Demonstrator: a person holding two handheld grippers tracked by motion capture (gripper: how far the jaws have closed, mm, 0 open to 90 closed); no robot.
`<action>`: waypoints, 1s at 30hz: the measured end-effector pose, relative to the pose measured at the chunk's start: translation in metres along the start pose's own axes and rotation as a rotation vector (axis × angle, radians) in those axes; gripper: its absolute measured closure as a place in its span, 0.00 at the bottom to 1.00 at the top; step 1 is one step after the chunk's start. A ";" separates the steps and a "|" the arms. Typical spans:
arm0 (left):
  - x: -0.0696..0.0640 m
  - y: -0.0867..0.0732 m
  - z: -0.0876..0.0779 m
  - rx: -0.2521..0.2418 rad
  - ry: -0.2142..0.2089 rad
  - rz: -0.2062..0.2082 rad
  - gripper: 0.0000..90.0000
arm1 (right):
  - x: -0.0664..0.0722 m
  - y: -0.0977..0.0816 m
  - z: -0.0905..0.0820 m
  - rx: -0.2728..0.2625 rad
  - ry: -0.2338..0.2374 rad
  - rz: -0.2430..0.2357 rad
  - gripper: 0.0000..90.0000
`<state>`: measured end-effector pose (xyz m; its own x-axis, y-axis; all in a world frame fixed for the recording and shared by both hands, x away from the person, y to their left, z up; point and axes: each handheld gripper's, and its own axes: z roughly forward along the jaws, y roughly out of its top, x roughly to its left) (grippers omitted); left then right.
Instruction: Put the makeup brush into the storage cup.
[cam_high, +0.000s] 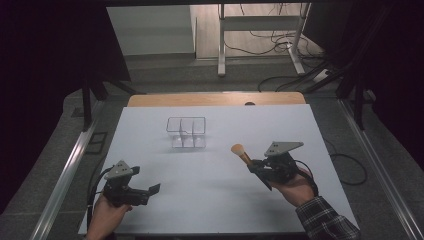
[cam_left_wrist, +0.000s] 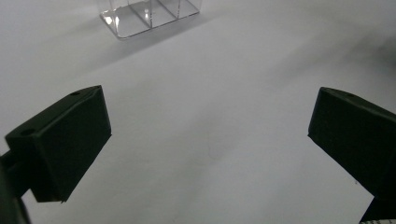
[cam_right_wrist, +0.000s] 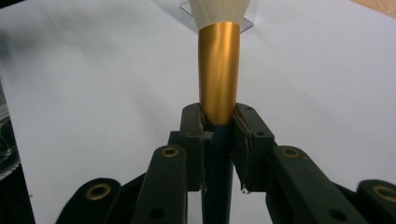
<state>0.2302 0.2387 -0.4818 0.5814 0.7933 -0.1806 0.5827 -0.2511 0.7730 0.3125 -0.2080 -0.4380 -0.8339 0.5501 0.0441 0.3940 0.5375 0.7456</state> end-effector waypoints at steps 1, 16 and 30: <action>-0.001 0.001 0.001 -0.002 -0.002 0.002 0.00 | 0.000 0.001 0.000 -0.003 0.003 0.000 0.83; -0.012 0.014 0.016 -0.005 -0.054 -0.011 0.01 | 0.006 0.006 0.002 -0.053 0.019 0.015 0.83; -0.022 0.030 0.033 -0.025 -0.116 -0.021 0.01 | 0.015 0.011 0.010 -0.067 0.035 0.017 0.83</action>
<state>0.2531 0.1958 -0.4748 0.6318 0.7285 -0.2648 0.5818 -0.2201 0.7830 0.3086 -0.1876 -0.4352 -0.8409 0.5353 0.0799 0.3827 0.4838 0.7871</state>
